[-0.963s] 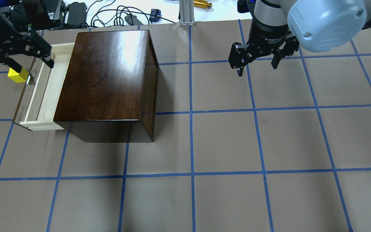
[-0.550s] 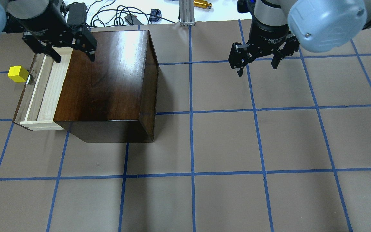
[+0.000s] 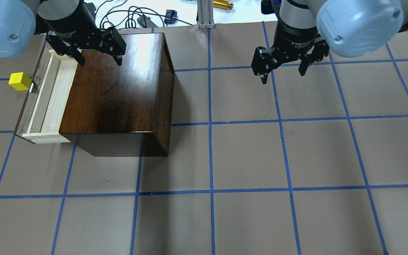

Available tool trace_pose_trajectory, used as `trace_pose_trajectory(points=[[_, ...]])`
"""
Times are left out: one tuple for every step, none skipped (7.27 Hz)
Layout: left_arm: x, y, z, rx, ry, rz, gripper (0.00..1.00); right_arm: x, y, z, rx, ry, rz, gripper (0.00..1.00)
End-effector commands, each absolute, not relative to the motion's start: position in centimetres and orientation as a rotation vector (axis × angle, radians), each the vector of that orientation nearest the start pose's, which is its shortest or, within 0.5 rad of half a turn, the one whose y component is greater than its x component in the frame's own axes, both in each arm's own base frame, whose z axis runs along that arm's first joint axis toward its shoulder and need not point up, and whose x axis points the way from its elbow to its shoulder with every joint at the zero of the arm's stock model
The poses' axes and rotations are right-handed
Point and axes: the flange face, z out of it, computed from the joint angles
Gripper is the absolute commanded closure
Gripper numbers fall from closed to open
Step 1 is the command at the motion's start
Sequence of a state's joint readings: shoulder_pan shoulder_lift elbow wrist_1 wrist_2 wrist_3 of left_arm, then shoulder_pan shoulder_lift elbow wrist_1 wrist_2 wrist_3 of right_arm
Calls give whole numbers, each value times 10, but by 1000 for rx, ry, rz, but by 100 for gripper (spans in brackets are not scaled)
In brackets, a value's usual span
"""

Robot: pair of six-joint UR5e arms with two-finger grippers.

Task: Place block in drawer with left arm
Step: 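Release the handle and lift the left gripper above the open drawer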

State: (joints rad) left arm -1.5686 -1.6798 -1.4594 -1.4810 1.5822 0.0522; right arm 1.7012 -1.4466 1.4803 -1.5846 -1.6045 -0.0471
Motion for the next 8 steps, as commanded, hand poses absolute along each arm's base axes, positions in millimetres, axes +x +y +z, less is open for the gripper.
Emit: trace_pose_trajectory(points=[[-130, -546, 498, 76, 3122, -148, 0, 199, -521, 469, -280, 3164, 29, 0], [-130, -545, 497, 76, 3122, -146, 0, 199, -521, 469, -280, 3164, 29, 0], [-130, -545, 497, 76, 3122, -146, 0, 199, -521, 469, -280, 3164, 29, 0], [-130, -545, 497, 76, 3122, -146, 0, 199, -521, 469, -283, 3163, 29, 0], [-125, -547, 499, 64, 3122, -150, 0, 199, -521, 469, -280, 3164, 29, 0], [-95, -553, 500, 123, 3113, -152, 0, 199, -521, 469, -283, 3163, 29, 0], [-44, -557, 503, 189, 3100, -148, 0, 199, -521, 469, -283, 3163, 29, 0], [18, -563, 502, 127, 3110, -138, 0, 199, -521, 469, -283, 3163, 29, 0]])
